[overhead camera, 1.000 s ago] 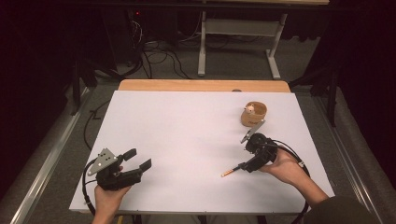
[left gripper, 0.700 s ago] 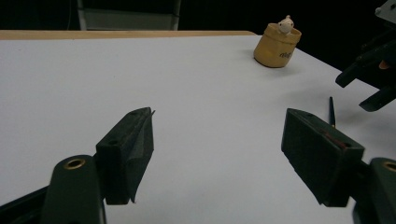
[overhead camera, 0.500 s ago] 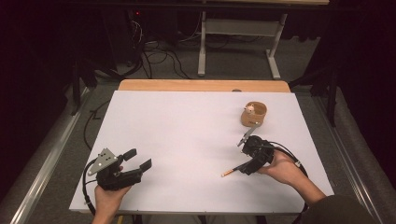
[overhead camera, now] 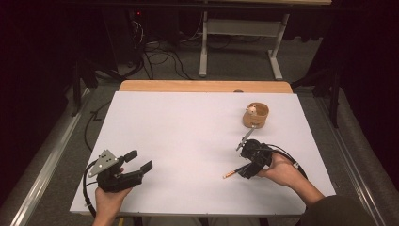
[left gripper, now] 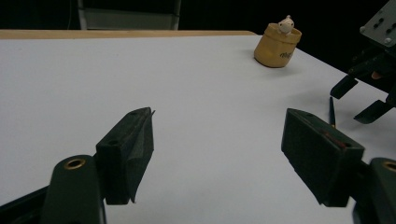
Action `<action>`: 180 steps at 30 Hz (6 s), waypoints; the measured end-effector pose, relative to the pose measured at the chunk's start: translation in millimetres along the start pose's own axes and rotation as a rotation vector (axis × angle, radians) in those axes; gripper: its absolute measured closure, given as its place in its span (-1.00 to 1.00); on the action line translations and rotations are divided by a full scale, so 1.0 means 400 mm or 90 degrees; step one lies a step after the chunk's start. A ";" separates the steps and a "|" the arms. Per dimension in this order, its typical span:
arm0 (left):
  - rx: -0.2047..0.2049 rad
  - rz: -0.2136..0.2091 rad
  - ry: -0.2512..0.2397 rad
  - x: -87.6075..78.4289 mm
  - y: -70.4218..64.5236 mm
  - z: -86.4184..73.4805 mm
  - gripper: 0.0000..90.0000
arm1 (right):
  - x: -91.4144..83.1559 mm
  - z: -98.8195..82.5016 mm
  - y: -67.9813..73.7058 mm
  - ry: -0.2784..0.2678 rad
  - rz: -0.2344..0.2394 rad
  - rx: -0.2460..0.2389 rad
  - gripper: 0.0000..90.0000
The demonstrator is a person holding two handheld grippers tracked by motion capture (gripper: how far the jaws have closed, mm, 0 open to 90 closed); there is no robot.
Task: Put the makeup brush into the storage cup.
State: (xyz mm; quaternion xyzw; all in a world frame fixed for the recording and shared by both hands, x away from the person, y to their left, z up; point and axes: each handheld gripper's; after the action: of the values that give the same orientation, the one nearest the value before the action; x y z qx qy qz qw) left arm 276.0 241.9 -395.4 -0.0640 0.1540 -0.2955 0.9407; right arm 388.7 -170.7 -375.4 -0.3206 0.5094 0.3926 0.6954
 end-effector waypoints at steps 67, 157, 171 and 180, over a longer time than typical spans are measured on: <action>0.001 0.006 -0.003 -0.002 0.000 0.002 -0.43 | 0.048 0.022 0.002 0.063 -0.006 -0.005 0.51; 0.000 0.007 0.001 -0.003 0.000 -0.001 -0.43 | 0.015 0.002 -0.016 0.011 0.013 0.033 0.89; 0.000 0.008 0.001 -0.001 -0.001 -0.002 -0.43 | -0.008 -0.014 -0.021 -0.029 0.025 0.051 0.89; 0.000 0.008 0.001 -0.003 0.000 -0.002 -0.43 | -0.016 -0.019 -0.017 -0.054 0.030 0.062 0.89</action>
State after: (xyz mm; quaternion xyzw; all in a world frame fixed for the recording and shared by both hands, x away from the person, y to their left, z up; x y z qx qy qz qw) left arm 274.7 242.4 -395.8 -0.0628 0.1550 -0.2897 0.9424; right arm 389.9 -181.9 -370.9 -0.2576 0.5049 0.3967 0.7220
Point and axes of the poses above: each handheld gripper's, and its own axes: x roughly forward along the jaws, z roughly out of its top, y roughly to its left, and after that the axes turned 4 degrees about -y, right-handed
